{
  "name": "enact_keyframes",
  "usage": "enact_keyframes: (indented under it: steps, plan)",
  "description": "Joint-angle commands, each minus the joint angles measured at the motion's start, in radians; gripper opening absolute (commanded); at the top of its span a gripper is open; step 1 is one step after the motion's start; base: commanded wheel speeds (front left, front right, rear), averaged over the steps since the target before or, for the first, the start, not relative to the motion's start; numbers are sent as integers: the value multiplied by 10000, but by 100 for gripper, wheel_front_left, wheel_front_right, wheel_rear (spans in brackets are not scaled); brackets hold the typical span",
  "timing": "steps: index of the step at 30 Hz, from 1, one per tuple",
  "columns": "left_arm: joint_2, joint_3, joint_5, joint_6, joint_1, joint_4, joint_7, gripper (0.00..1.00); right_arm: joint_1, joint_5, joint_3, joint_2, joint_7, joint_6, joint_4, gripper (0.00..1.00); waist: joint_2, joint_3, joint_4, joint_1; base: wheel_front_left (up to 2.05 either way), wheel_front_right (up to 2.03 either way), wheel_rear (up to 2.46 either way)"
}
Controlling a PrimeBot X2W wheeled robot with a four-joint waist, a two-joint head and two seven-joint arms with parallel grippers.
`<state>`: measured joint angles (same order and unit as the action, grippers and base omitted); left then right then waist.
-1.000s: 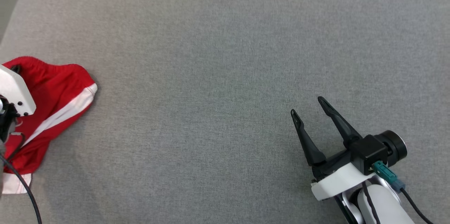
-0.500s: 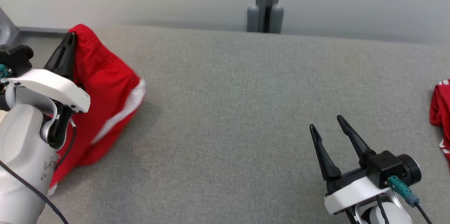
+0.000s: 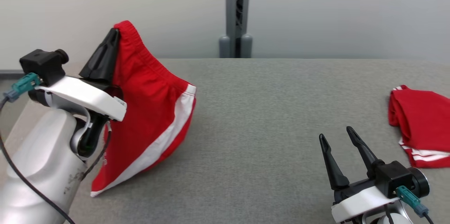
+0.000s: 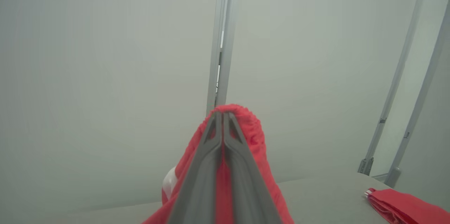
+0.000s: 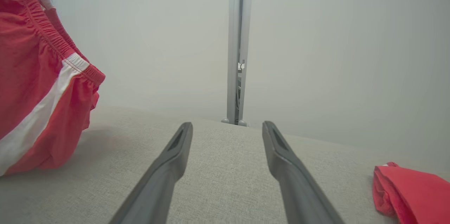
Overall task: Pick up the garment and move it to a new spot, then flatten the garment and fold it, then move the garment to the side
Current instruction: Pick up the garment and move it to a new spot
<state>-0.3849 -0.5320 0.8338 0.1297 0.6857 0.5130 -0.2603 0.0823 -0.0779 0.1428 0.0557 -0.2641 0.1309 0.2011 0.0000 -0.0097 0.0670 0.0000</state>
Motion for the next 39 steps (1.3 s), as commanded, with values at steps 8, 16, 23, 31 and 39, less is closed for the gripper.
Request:
enact_keyframes:
  steps: [8,16,23,31,39]
  plan:
    - [786,-435,-658,2,-149,-578,-54,0,39,88,-87,-2,7,-4,-138,100,0,101,-1547,0,0,0,0]
    - [1926,-1338,-1674,-27,-200,69,-56,0,191,102,-98,-11,7,-4,-153,100,0,485,-3145,0,0,0,0]
    - [2633,-1745,-2499,-12,133,722,-57,0,324,-3,-164,-32,7,-4,-87,100,0,1042,-4129,0,0,0,0]
    - [3049,-1769,-3288,0,533,2324,-56,0,437,-335,40,-33,7,-4,15,100,0,1559,-4937,0,0,0,0]
    - [3178,-1390,-3728,-44,592,3664,-56,100,506,-578,100,-33,7,-4,145,100,0,1684,-4920,0,0,0,0]
